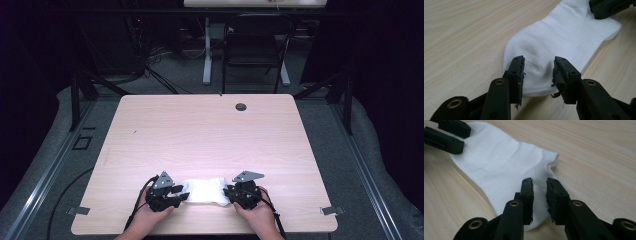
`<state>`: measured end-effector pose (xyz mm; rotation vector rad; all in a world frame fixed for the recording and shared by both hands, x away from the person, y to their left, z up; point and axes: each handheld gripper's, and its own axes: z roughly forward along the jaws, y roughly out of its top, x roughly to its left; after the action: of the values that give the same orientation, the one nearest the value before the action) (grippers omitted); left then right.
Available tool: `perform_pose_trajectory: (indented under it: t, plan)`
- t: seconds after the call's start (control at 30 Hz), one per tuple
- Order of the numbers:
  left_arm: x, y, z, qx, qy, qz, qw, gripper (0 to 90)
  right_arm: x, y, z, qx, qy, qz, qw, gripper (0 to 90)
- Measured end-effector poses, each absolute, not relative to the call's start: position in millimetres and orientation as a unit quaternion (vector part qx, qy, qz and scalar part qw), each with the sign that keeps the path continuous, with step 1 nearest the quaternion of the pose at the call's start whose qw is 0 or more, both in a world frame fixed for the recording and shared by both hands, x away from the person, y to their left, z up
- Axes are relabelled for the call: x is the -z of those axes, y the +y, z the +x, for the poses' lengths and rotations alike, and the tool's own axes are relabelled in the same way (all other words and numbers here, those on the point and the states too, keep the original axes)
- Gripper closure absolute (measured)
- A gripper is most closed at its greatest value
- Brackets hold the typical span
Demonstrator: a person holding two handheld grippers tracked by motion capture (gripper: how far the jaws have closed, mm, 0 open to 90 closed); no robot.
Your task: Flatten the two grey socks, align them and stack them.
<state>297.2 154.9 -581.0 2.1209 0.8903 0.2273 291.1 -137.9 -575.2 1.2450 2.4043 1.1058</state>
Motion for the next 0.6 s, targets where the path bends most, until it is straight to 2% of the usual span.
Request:
perform_pose_trajectory:
  t: [0.6]
  plan:
    - [582,154,314,-0.093,0.368,0.830,0.409,60.3,575,-139,310,-0.380,0.805,0.446,0.097,75.3]
